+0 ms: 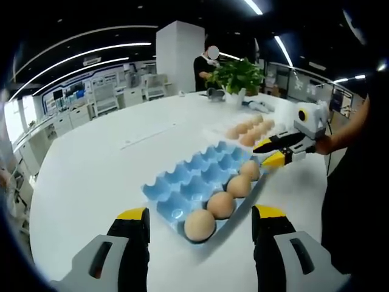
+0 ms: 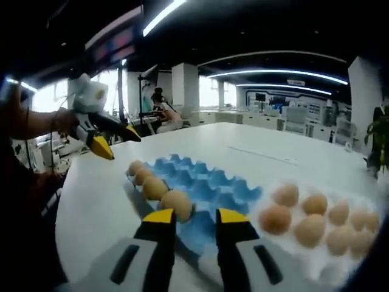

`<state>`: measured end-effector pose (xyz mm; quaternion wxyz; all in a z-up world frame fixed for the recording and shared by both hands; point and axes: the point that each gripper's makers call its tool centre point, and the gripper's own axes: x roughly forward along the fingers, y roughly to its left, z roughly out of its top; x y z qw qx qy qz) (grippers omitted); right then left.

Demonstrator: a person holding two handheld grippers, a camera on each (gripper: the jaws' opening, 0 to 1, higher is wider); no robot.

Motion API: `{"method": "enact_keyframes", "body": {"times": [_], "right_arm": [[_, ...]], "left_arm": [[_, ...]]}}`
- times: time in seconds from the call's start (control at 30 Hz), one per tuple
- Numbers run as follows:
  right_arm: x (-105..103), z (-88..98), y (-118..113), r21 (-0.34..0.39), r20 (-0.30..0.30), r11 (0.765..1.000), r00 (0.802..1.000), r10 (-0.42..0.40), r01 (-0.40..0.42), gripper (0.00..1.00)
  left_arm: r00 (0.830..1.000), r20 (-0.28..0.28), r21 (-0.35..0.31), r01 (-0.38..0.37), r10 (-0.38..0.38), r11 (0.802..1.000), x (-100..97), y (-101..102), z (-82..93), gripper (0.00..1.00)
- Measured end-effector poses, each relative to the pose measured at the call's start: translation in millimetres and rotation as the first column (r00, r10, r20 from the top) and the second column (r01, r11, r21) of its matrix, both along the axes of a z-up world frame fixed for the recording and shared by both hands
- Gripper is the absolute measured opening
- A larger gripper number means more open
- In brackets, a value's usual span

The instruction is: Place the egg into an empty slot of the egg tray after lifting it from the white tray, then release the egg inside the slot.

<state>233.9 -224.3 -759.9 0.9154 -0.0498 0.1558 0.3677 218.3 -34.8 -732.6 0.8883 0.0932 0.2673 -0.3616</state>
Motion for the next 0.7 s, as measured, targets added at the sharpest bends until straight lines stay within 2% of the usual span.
{"method": "enact_keyframes", "body": {"times": [0.07, 0.17, 0.33, 0.4, 0.47, 0.53, 0.57, 0.63, 0.67, 0.7], "right_arm": [[1, 4.7, -18, 0.017, -0.004, 0.999, 0.999, -0.049, 0.049, 0.25], [2, 7.4, -44, 0.001, 0.012, 0.994, 0.994, -0.108, 0.108, 0.25], [3, 1.6, -100, -0.01, -0.015, 0.964, 0.964, -0.264, 0.264, 0.25], [2, 0.4, -114, -0.019, -0.014, 0.956, 0.956, -0.293, 0.293, 0.25], [3, 1.5, -136, -0.043, 0.013, 0.933, 0.934, -0.358, 0.358, 0.25], [4, 5.2, -158, -0.037, 0.029, 0.907, 0.907, -0.42, 0.42, 0.25], [5, 8.4, -174, -0.052, 0.057, 0.884, 0.885, -0.462, 0.464, 0.25], [5, 10.7, -196, -0.051, 0.07, 0.852, 0.852, -0.518, 0.522, 0.25], [5, 11.8, -214, -0.049, 0.075, 0.82, 0.821, -0.566, 0.57, 0.25], [5, 12.6, -225, -0.033, 0.07, 0.801, 0.801, -0.595, 0.598, 0.25]], "left_arm": [[1.0, 0.0, -0.001, 0.003, -0.003, 1.0, -0.1, -1, 0.3, 0.69], [1.0, 0.001, -0.001, 0.002, -0.002, 1.0, 0.5, -1, 0.4, 0.69], [1.0, -0.003, -0.001, 0.007, -0.007, 1.0, 0.6, -3, -1.0, 0.69], [1.0, -0.003, -0.001, 0.01, -0.01, 1.0, 0.5, -3, -0.8, 0.68], [1.0, -0.002, 0.001, 0.008, -0.008, 1.0, 0.7, -3, -0.2, 0.69], [1.0, 0.003, -0.003, 0.006, -0.006, 1.0, 1.1, -3, 2.2, 0.69], [1.0, 0.007, -0.006, 0.004, -0.004, 1.0, 1.5, -3, 3.3, 0.69], [1.0, 0.007, -0.004, 0.003, -0.003, 1.0, 1.5, -3, 3.5, 0.69], [1.0, 0.007, -0.003, 0.003, -0.002, 1.0, 1.1, -3, 3.5, 0.69], [1.0, 0.007, -0.003, 0.003, -0.003, 1.0, 0.8, -3, 3.4, 0.68]]}}
